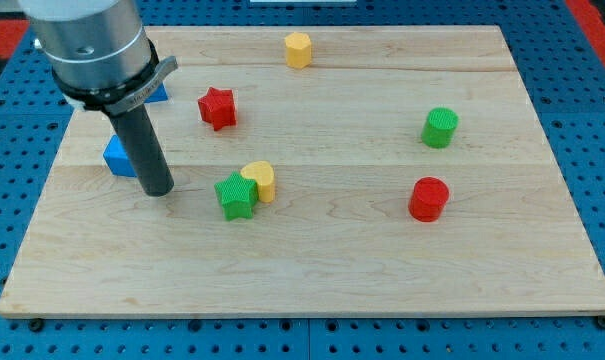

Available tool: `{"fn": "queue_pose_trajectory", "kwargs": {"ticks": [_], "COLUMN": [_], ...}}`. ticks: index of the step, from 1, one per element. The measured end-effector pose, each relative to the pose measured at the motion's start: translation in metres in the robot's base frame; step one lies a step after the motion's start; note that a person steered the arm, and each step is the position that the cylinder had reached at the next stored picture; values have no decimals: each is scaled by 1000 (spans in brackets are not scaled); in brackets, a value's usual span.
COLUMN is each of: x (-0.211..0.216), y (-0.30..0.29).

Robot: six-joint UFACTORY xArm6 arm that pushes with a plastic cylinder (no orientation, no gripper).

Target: Push the green star towards the bottom center

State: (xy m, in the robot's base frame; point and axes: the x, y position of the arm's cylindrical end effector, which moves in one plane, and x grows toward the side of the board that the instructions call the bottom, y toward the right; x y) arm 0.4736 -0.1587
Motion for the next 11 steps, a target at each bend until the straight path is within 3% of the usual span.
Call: {"fn": "queue_pose_trajectory", "kwargs": {"ticks": [1, 2, 4, 5, 8, 9, 10, 11], "x": [-7, 15, 109, 132, 59, 36, 27, 43], "y": [45, 56, 109, 47, 38, 62, 72, 107]}}
